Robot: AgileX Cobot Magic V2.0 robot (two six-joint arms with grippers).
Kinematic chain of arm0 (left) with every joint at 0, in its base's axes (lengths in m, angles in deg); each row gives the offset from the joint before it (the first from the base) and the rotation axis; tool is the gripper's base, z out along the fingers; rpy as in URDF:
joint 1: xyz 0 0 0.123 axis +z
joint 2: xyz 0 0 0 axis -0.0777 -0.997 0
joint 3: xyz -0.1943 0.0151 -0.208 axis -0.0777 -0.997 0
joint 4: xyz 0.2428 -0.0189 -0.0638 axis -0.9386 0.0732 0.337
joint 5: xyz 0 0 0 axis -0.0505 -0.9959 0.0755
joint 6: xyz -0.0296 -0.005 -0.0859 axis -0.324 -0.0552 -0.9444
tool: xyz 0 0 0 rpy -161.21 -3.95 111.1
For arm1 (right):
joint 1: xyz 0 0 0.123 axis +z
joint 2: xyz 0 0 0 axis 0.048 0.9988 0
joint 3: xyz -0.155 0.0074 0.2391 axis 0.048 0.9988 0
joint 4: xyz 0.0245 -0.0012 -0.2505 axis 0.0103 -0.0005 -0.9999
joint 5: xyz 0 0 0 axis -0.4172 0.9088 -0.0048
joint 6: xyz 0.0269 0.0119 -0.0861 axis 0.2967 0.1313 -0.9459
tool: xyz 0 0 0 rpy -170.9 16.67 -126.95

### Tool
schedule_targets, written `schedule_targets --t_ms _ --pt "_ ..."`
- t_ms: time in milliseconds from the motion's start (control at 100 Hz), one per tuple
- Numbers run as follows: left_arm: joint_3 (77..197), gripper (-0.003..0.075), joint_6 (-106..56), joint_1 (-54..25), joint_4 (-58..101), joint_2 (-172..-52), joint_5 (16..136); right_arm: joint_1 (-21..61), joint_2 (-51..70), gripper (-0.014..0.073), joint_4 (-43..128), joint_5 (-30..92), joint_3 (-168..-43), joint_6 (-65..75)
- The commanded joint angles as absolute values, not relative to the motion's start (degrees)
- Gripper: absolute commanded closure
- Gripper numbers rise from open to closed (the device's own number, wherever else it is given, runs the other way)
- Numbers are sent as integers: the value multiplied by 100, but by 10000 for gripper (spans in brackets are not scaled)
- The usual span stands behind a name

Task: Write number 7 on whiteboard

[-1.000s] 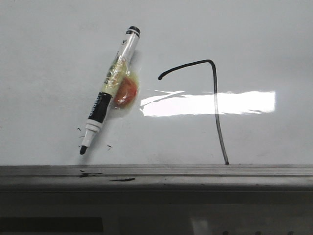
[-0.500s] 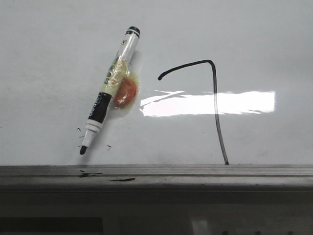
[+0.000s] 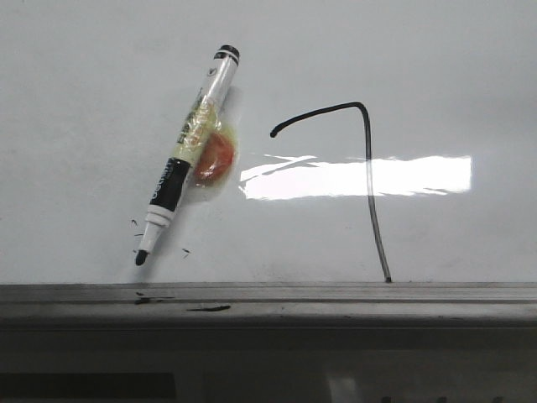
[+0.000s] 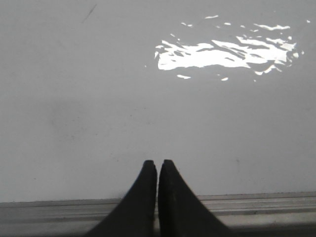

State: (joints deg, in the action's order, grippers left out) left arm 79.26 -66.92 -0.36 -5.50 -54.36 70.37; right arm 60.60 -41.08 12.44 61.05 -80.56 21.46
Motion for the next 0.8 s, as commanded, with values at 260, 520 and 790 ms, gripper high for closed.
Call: schedule_targets --t_ms 260,520,790 --pt "7794 741 -6738 -78 -522 -5270 7396 6022 -4024 657 1136 5674 -8191 2142" --pt "7794 741 -6738 -78 -522 -5270 7396 5942 -4024 657 669 5645 -8103 2142" --pt "7794 741 -6738 -78 -522 -5270 7396 3831 -4013 657 386 3240 -6721 2791"
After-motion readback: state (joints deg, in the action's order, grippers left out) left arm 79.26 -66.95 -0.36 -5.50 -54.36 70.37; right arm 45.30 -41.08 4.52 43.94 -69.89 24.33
